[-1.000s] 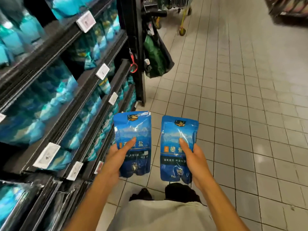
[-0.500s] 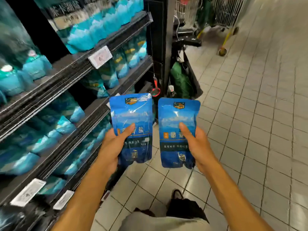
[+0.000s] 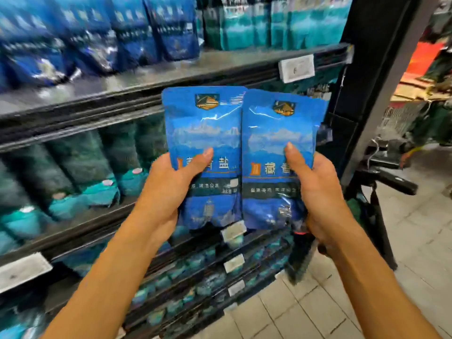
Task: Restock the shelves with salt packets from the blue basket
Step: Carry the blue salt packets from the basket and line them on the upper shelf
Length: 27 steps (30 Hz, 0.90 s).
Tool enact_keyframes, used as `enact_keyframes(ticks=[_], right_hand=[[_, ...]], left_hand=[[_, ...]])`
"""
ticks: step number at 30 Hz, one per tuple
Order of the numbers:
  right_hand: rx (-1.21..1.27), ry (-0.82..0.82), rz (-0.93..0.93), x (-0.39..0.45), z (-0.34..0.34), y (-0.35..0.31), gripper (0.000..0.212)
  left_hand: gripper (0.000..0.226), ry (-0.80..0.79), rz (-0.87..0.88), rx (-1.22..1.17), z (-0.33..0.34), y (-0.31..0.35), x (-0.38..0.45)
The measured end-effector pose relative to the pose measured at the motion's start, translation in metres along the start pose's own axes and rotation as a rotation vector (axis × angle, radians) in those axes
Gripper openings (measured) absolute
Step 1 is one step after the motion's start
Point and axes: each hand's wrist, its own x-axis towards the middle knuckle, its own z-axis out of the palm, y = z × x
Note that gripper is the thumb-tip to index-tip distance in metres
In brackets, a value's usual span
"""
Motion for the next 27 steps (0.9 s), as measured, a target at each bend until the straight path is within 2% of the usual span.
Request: enact_keyframes(ticks=[9,13,16,18,24,27], right_hand=[[0.141,-0.187,-0.214,0.127,0.074,-0.086,0.025],[0.212,-0.293,-0.250,0.187,0.109,-0.122,0.028],[0.244,-0.377,-0.267,0.233,0.134,-0.134,0.029],[0.246,-0.453,-0.247,0.261,0.151,-0.138,0.026],[0.198,-0.727,-0.040,0.314,0.176,-0.103,0.036],[0.090,-0.796,-0.062,0.332,0.171,-0.092,0.030]], left_hand=[[0.011,0.070,0.311,0.075,-0.014,0.110,0.078],[0.004,0.169,0.347,0.062,-0.022,0.157,0.126],[0.010,0.225,0.315,0.056,-0.034,0.177,0.167],[0.017,0.239,0.290,0.038,-0.043,0.184,0.193],[0.041,0.255,0.222,0.073,-0.068,0.158,0.239],[0.033,0.206,0.248,0.202,-0.085,0.149,0.244]])
